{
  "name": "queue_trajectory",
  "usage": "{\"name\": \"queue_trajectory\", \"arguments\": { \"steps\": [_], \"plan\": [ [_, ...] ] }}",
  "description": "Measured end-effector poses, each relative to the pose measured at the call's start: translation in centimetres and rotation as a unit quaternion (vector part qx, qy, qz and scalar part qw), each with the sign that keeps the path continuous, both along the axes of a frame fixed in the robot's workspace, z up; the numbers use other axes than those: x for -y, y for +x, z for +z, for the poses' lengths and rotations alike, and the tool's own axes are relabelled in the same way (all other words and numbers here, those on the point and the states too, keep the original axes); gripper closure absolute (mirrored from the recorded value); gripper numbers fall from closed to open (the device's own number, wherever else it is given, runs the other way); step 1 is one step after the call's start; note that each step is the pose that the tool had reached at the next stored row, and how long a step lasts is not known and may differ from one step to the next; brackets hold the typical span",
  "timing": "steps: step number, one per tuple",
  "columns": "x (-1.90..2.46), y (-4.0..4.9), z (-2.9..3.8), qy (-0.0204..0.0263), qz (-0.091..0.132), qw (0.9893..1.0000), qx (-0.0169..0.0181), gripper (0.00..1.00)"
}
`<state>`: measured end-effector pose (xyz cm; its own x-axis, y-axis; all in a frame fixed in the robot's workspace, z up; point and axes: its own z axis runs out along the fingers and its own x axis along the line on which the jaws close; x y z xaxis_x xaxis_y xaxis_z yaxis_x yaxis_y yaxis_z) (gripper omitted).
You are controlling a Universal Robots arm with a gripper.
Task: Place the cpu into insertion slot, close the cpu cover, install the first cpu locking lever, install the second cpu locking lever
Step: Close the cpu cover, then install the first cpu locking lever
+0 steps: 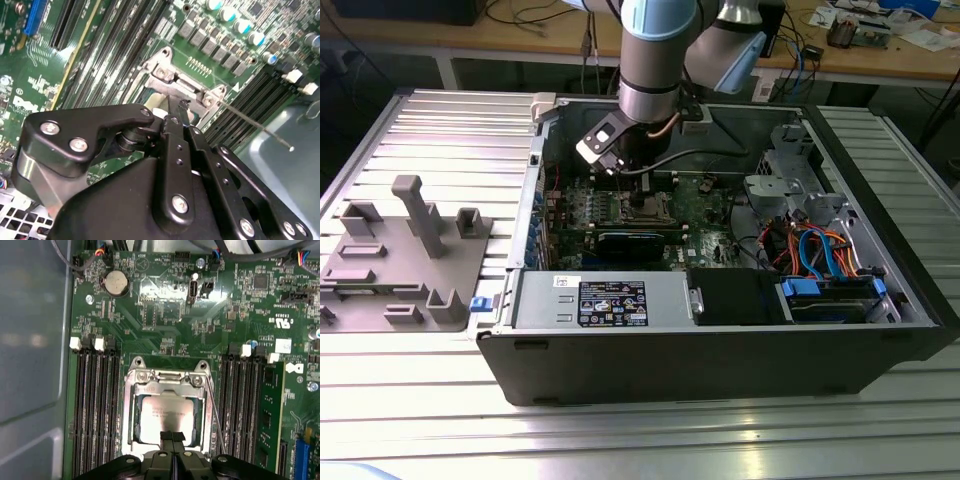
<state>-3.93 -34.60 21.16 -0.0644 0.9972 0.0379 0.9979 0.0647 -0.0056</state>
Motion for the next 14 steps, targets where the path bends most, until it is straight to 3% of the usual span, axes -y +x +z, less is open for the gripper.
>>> {"name": "queue_trajectory", "arguments": {
  "steps": [7, 14],
  "plan": [
    [-0.05, 1.20, -0.01, -0.0001, 0.000, 1.0000, 0.0000, 0.89],
    [-0.10, 1.30, -0.01, -0.0001, 0.000, 1.0000, 0.0000, 0.89]
  ]
}}
